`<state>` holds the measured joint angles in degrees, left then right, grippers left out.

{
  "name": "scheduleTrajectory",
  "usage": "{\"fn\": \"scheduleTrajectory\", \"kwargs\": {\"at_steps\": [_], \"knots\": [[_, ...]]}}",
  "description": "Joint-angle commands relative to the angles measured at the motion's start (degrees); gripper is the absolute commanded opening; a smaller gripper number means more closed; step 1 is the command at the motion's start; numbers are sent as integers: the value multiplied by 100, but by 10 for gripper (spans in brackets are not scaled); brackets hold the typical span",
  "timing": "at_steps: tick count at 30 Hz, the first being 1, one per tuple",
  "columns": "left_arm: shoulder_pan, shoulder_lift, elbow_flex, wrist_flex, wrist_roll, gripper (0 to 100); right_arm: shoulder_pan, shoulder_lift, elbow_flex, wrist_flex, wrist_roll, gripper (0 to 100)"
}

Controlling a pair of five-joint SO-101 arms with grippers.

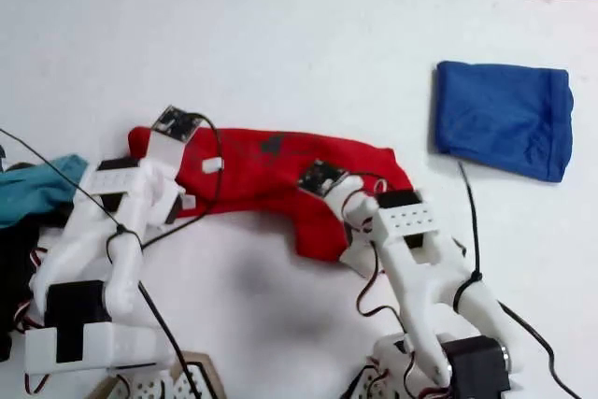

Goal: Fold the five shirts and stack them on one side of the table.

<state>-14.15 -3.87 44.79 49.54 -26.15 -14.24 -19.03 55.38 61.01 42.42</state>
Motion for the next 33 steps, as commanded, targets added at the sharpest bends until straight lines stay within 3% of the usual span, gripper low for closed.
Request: {"fn": "scheduleTrajectory", "kwargs": {"at_steps": [1,10,15,21,33], "knots": [[18,-105,13,-176,18,26,233,-198,-211,4,26,35],[18,-105,13,-176,18,26,514,-145,-941,585,53,26],[18,-105,13,-176,18,26,523,-145,-958,681,53,112],[18,-105,22,-176,18,26,549,-136,-932,488,343,73],[18,-105,57,-176,18,26,1631,-145,-1371,514,862,74]]}}
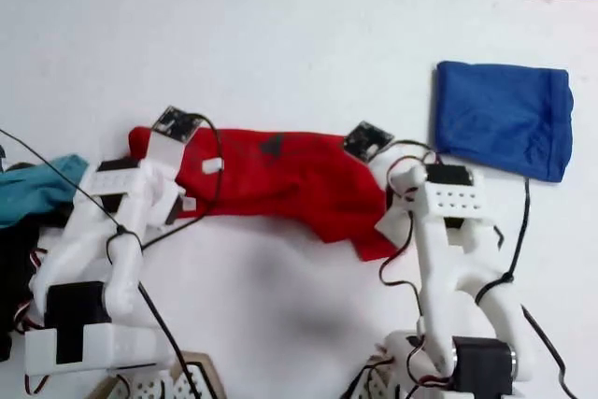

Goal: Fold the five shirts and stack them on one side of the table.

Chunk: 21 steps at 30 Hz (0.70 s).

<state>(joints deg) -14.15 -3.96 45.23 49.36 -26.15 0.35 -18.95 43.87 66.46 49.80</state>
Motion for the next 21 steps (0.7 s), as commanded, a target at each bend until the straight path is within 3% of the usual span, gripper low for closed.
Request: {"fn": "scheduleTrajectory", "kwargs": {"at_steps": [1,21], "knots": [[18,-97,13,-158,18,26,171,-163,-220,-31,149,74],[18,-97,13,-158,18,26,-13,-145,-132,-57,123,74]]}}
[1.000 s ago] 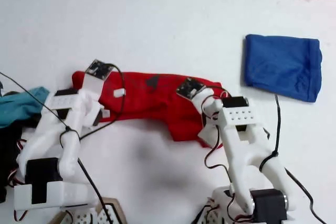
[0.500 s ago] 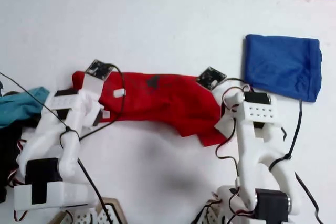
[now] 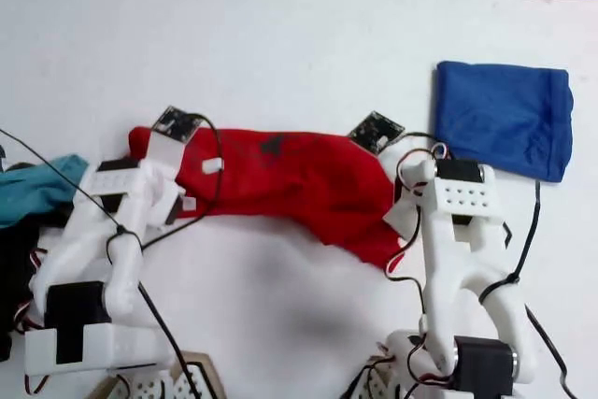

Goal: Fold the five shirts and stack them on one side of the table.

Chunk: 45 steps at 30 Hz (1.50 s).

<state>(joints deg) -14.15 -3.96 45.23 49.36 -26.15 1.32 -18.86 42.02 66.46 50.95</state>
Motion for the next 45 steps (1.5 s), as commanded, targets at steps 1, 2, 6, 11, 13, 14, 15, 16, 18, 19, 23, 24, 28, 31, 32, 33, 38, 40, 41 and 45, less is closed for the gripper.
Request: {"fn": "scheduleTrajectory", "kwargs": {"at_steps": [1,2,6,11,13,14,15,16,18,19,23,24,28,31,32,33,38,40,41,45], "knots": [[18,-97,13,-158,18,26,-189,-154,158,-75,9,74],[18,-97,13,-158,18,26,-277,-154,229,-75,0,74],[18,-97,13,-158,18,26,-356,-154,273,-347,-237,74],[18,-97,13,-158,18,26,-374,-145,273,-435,-273,67],[18,-97,13,-158,18,26,-374,-145,273,-435,-264,30],[18,-97,13,-158,18,26,-365,-145,273,-435,-264,14],[18,-97,13,-158,18,26,-365,-145,273,-435,-264,20],[18,-97,13,-158,18,26,-356,-145,264,-435,-264,20],[18,-97,13,-158,18,26,-321,-163,246,-505,-273,19],[18,-97,13,-158,18,26,-268,-163,246,-637,-290,19],[26,-97,-22,-149,44,26,119,-163,281,-1033,-360,19],[26,-114,-22,-141,53,26,224,-163,281,-1033,-527,19],[35,-149,-57,-18,53,26,189,-215,193,-1068,-835,19],[123,-149,-505,651,53,26,-48,-224,-132,-1033,-853,19],[158,-149,-778,1011,53,26,-84,-224,-290,-1033,-862,19],[176,-149,-1077,1380,53,26,-101,-224,-475,-1033,-870,19],[141,-149,-2870,3112,62,26,-75,-224,-1547,-963,-1108,19],[167,-149,-3600,3701,62,26,-84,-224,-2040,-725,-1204,19],[176,-149,-3960,3965,62,26,-84,-224,-2303,-602,-1213,19],[176,-149,-5305,4809,62,26,-84,-224,-3305,-242,-1213,19]]}}
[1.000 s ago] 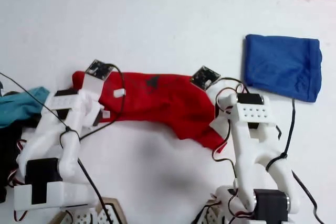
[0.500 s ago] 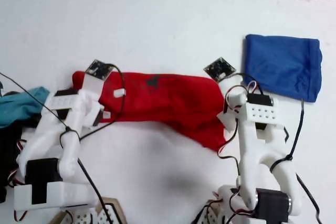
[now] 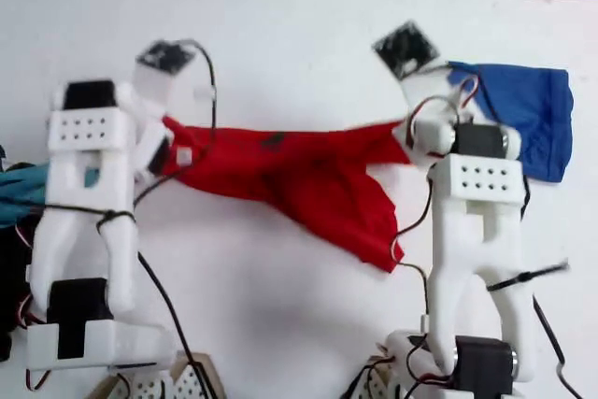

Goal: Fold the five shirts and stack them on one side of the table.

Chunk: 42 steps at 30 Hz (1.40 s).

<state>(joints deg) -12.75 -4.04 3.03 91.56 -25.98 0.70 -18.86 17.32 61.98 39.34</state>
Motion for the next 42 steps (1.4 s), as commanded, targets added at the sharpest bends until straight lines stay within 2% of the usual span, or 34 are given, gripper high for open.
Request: {"fn": "scheduleTrajectory", "kwargs": {"at_steps": [1,4,11,17,23,42], "knots": [[35,-141,-1358,765,44,26,-22,-224,-1055,303,-53,19],[44,-141,-2009,1064,53,26,-57,-224,-1644,602,-53,19],[53,-308,-2738,1081,527,26,-13,-224,-3051,954,-53,19],[484,-1222,-3108,1073,571,26,-31,-224,-3886,1156,-53,19],[501,-2171,-3433,1029,536,26,4,-523,-4712,1358,-53,19],[492,-3763,-3521,1037,545,26,-22,-2668,-4870,1305,-9,19]]}}
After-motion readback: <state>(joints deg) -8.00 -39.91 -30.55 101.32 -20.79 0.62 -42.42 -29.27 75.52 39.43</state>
